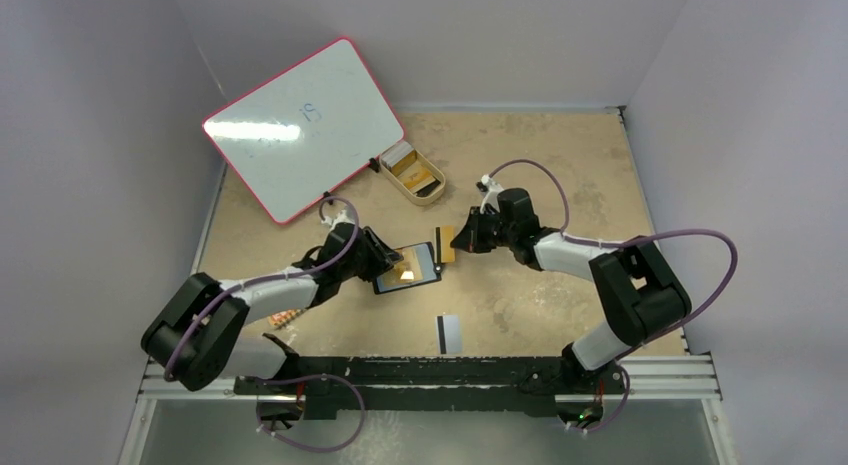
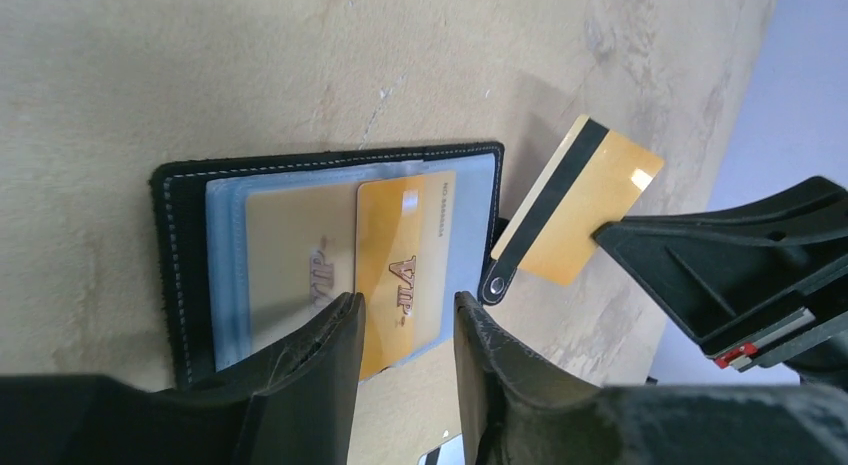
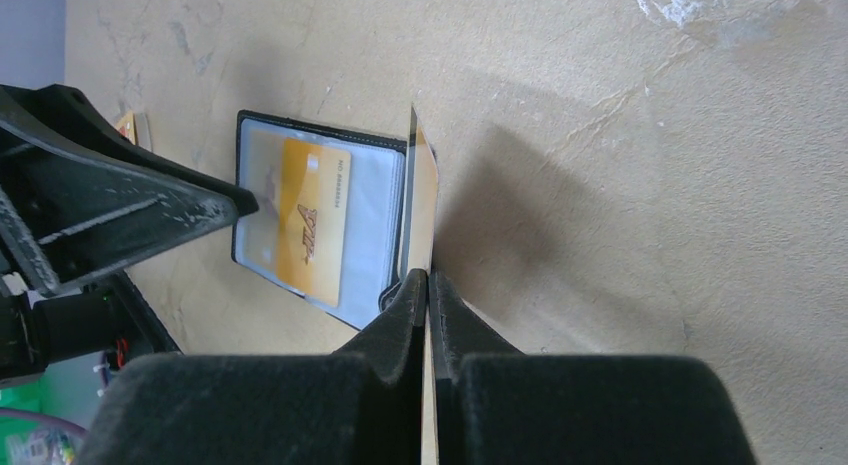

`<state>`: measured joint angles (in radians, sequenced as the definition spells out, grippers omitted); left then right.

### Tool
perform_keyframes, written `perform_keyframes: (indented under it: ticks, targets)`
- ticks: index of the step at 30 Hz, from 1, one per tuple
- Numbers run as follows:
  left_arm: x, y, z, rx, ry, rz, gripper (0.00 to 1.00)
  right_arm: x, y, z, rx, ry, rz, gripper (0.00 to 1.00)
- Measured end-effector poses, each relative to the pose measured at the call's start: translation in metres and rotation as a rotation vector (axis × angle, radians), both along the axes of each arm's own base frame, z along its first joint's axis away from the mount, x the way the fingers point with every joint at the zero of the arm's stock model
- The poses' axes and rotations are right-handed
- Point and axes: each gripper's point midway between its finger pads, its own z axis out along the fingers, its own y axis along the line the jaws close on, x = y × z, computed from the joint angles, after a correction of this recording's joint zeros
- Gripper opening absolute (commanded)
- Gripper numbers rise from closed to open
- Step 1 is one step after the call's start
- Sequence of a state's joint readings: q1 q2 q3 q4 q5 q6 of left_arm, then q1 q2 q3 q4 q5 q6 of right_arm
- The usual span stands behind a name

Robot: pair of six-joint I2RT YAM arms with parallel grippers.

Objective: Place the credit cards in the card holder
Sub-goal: Insert the credit card into the card holder.

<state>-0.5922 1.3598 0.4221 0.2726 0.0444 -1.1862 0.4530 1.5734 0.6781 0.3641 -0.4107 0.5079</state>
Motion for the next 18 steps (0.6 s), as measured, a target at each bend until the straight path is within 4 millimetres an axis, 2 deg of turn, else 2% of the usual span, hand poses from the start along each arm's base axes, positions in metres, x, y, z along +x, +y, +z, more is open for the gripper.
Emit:
perform_keyframes:
  ticks: [6,14,18]
  targets:
    - [0.006,0.014,0.013,0.062,-0.031,0.052,0.43,-0.004,-0.002,0.000,0.000,0.000,0.000,0.00]
    - [-0.002,0.012,-0.004,0.105,0.009,0.037,0.44,-0.004,-0.002,0.002,0.002,-0.003,-0.001,0.00]
    - [0.001,0.004,-0.003,0.097,-0.002,0.025,0.45,-0.005,-0.002,0.002,0.003,-0.003,-0.001,0.00]
